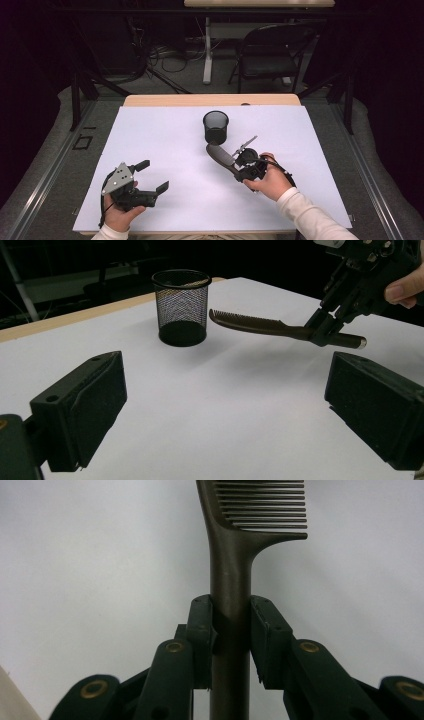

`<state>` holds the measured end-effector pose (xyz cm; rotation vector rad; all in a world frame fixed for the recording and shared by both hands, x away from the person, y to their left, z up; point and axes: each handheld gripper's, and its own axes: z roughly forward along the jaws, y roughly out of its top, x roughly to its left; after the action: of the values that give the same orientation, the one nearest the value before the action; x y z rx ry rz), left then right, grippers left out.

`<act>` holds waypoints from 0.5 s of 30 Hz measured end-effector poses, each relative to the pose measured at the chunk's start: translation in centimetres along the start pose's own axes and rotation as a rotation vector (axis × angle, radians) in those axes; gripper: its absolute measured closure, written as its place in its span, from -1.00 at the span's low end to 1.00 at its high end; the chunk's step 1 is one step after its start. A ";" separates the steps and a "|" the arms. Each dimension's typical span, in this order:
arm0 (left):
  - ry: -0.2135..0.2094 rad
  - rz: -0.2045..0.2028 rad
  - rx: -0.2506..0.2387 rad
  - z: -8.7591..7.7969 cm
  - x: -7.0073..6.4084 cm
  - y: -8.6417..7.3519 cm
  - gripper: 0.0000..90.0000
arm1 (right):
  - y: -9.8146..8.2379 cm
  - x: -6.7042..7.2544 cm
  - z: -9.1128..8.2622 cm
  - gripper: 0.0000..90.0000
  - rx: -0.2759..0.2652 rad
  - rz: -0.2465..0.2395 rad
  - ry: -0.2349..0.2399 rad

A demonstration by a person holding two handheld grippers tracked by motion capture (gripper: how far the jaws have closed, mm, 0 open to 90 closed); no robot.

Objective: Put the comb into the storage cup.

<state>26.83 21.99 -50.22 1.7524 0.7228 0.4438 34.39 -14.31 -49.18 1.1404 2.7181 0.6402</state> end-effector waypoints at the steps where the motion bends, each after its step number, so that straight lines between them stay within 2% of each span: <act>1: 0.001 -0.001 0.000 0.0 0.0 0.0 -0.92 | 0.0 0.0 -0.1 0.62 -0.006 0.001 0.001; 6: 0.001 -0.001 -0.003 0.0 0.0 0.0 -0.92 | 0.1 0.1 -0.5 0.62 -0.063 0.003 -0.002; 15: 0.004 -0.002 -0.003 0.0 0.1 0.0 -0.92 | 0.2 0.2 -1.3 0.62 -0.129 -0.003 -0.008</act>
<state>26.89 22.04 -50.24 1.7485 0.7265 0.4462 33.99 -14.48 -47.90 1.1052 2.6278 0.7962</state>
